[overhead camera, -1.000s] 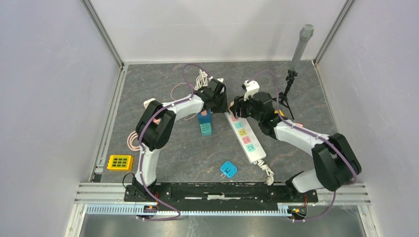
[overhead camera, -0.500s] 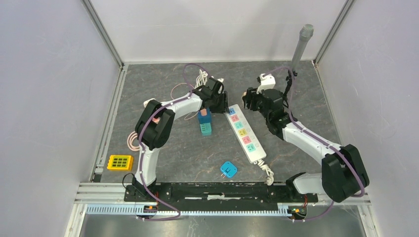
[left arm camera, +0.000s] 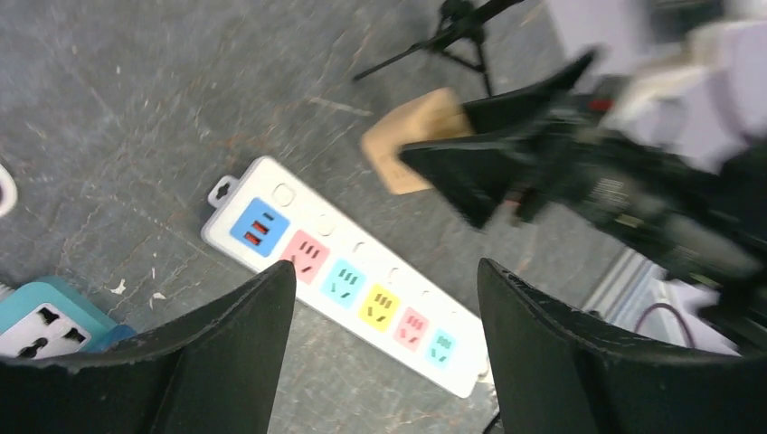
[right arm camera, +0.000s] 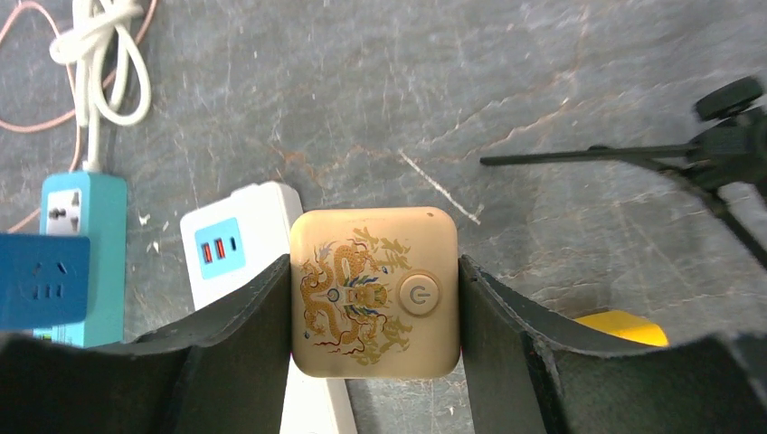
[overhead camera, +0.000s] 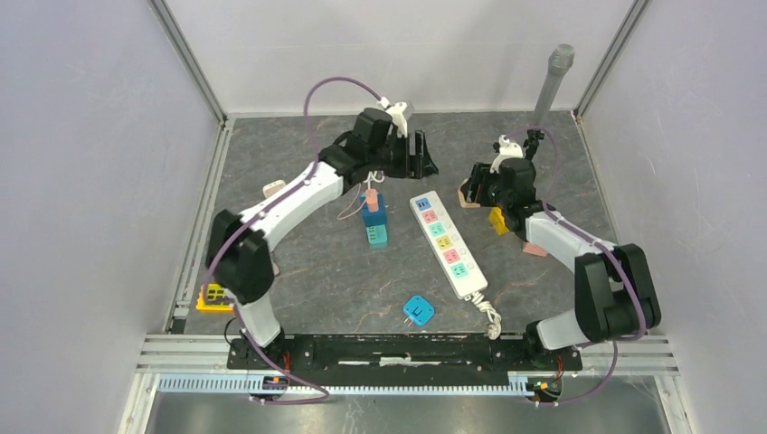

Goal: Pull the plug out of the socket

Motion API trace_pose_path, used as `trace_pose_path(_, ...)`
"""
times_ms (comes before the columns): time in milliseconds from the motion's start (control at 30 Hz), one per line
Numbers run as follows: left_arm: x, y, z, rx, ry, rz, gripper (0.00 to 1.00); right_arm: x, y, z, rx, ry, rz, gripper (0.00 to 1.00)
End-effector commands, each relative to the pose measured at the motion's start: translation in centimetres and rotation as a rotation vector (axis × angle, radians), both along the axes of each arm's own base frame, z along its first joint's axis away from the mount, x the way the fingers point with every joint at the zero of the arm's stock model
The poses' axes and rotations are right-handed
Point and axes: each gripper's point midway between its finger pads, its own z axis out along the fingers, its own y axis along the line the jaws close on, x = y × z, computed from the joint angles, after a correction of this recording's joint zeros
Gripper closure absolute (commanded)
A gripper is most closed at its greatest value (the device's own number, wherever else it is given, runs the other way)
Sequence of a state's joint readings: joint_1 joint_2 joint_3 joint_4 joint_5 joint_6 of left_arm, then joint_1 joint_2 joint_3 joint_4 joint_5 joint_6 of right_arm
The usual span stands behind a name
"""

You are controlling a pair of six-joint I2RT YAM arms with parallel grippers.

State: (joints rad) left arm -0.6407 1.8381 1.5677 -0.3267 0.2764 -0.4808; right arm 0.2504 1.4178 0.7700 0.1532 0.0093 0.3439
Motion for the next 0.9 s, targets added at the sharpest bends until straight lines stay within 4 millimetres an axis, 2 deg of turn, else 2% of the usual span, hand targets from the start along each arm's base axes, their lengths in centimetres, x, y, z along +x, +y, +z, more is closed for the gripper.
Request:
trace_pose_path(0, -1.8, 1.6, 7.2, -0.058, -0.155, 0.009, 0.19, 0.9, 2.4, 0.4, 0.106, -0.006, 0.165, 0.81)
trace_pose_path(67, -2.6, 2.7, 7.9, -0.055, -0.172, 0.034, 0.17, 0.9, 2.5, -0.2, 0.117, 0.010, 0.178, 0.78)
trace_pose_path(133, -2.9, 4.4, 8.0, -0.029, -0.198, 0.090, 0.15, 1.0, 2.6, -0.9, 0.124, 0.024, 0.184, 0.77)
trace_pose_path(233, -3.1, 7.4, 7.6, 0.051, -0.243, 0.184, 0.11, 1.1, 2.8, -1.6, 0.135, 0.030, 0.197, 0.71)
trace_pose_path(333, -3.6, 10.4, 7.2, 0.124, -0.257, 0.278, 0.06, 1.3, 2.8, -2.3, 0.132, 0.044, 0.203, 0.61)
trace_pose_path(433, -4.6, 12.9, 6.6, 0.171, -0.251, 0.350, 0.04, 1.9, 2.0, -2.7, 0.105, 0.048, 0.159, 0.49)
trace_pose_path(500, -5.4, 14.4, 5.7, 0.203, -0.246, 0.382, 0.01, 2.1, 1.4, -2.8, 0.069, 0.054, 0.139, 0.37)
trace_pose_path(567, -6.2, 16.1, 4.8, 0.247, -0.234, 0.425, 0.00, 2.2, 0.9, -2.6, 0.040, 0.046, 0.127, 0.28)
trace_pose_path(667, -7.3, 18.5, 3.9, 0.295, -0.229, 0.491, 0.00, 2.2, 0.4, -1.9, 0.016, 0.025, 0.116, 0.19)
trace_pose_path(867, -9.2, 21.1, 4.1, 0.278, -0.248, 0.563, 0.00, 1.9, 0.3, 1.3, 0.022, -0.055, 0.122, 0.13)
